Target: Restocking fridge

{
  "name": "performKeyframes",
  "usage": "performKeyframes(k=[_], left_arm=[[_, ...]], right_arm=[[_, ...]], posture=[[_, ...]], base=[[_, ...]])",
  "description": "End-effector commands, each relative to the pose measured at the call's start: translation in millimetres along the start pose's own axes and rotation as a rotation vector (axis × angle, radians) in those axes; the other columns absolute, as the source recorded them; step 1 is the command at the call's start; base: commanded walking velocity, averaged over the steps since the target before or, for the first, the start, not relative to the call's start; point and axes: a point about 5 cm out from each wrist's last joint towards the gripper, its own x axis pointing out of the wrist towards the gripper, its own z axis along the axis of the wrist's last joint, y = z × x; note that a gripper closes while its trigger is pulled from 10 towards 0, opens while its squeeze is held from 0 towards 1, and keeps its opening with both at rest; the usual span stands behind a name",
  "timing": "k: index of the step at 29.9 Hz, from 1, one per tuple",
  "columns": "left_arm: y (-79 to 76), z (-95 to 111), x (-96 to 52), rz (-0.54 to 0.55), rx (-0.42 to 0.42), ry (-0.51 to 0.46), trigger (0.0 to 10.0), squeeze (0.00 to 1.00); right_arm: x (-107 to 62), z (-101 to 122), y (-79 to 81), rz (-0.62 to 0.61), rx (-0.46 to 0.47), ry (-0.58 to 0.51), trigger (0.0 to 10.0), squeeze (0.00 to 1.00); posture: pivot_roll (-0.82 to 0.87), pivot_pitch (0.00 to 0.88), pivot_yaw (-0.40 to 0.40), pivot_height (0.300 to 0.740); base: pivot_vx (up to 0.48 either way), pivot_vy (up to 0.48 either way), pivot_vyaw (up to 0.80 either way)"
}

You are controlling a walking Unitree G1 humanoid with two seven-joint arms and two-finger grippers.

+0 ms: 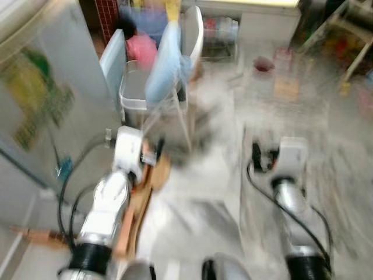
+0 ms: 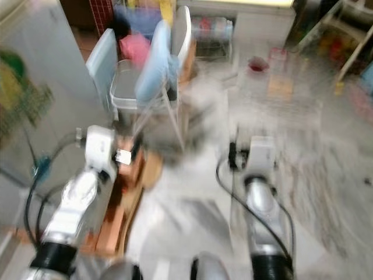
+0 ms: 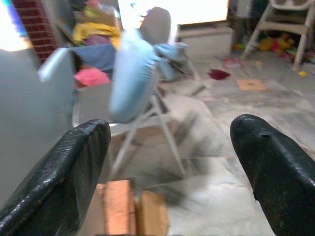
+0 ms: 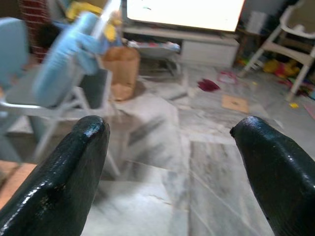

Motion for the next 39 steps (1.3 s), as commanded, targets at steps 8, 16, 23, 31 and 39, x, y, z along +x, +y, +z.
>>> performKeyframes(k=[8,16,23,31,39], left_arm=[[4.7,0.7,-10.2,0.029,-0.032,-0.019,10.0,0.00],[5.0,1.0,-24.9,-0.107,-0.098,-0.031,10.0,0.00],[22.2,-13.5,-40.9,-0.051,-0.068,0.030,10.0,0.00],[26.4,-14.7,-47.5,-0.050,-0.072,0.032,10.0,0.00],[59.6,-34.6,-69.7,0.157,-0.108,0.095,10.0,0.00]], right_arm=[[-2.5,2.6,-8.2,-0.027,0.010,-0.020,10.0,0.00],[0.1,6.5,-5.0,-0.006,0.012,-0.046,10.0,0.00],[-5.2,1.9,-7.6,-0.013,0.035,-0.028,10.0,0.00],[-1.5,-1.1,-8.7,-0.014,0.023,-0.002,10.0,0.00],[-5.6,-2.6,-5.6,0.056,0.044,0.016,10.0,0.00]], posture=[[-0.03,0.070,-0.012,0.740],[-0.01,0.081,-0.018,0.740],[-0.01,0.093,-0.025,0.740],[0.00,0.100,-0.035,0.740],[0.00,0.107,-0.040,0.740]], base=[[0.000,0.000,0.00],[0.000,0.000,0.00],[0.000,0.000,0.00],[0.000,0.000,0.00],[0.000,0.000,0.00]])
